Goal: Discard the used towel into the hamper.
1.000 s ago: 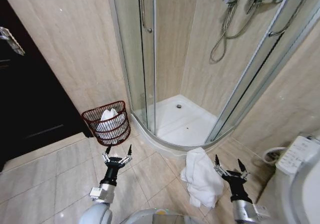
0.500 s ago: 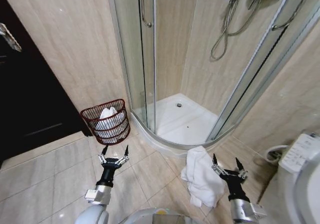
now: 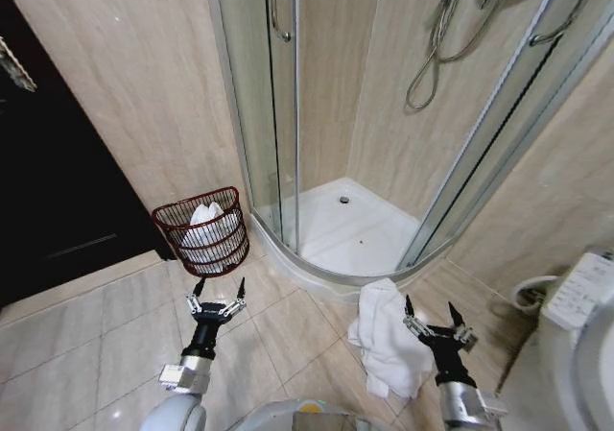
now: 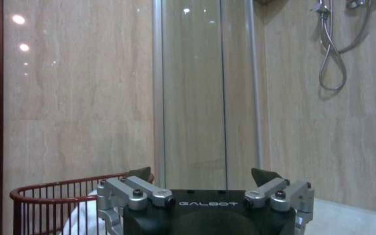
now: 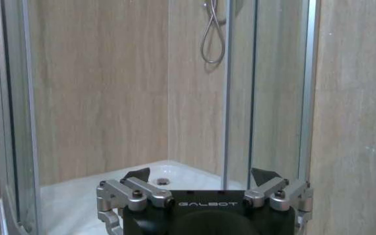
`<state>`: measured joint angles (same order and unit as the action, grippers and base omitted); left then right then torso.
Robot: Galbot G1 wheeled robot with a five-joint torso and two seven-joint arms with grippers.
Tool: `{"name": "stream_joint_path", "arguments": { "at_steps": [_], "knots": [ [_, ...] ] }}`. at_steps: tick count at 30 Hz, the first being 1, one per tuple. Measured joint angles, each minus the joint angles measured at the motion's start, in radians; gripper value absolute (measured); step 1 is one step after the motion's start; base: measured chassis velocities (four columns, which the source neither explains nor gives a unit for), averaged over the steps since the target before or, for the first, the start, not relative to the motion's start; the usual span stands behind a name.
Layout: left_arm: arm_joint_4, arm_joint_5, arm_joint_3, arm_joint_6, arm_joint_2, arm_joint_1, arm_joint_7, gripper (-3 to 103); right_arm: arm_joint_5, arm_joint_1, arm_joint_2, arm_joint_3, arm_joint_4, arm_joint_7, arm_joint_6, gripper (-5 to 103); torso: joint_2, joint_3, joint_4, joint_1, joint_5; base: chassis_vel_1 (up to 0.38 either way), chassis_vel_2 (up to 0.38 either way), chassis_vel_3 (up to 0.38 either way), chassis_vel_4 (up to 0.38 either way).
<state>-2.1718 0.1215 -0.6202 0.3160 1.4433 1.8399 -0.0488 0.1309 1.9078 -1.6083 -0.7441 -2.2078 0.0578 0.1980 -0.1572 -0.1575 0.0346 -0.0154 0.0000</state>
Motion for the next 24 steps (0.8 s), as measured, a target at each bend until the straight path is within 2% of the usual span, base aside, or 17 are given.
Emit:
{"name": "stream_joint_path", "arguments": {
  "at_steps": [16,24],
  "knots": [
    [0.004,0.009,-0.006,0.008,-0.005,-0.003,0.0,100,0.0,0.009,0.0,-0.003,-0.006,0.001,0.003,100,0.063,0.051,0.0,0.012,0.0,0.0,0.0,0.0,0.0],
    [0.012,0.019,-0.007,0.034,-0.004,-0.007,-0.001,100,0.02,0.011,0.0,-0.004,-0.006,0.001,0.004,100,0.075,0.058,0.0,0.015,0.0,0.0,0.0,0.0,0.0]
  ]
}}
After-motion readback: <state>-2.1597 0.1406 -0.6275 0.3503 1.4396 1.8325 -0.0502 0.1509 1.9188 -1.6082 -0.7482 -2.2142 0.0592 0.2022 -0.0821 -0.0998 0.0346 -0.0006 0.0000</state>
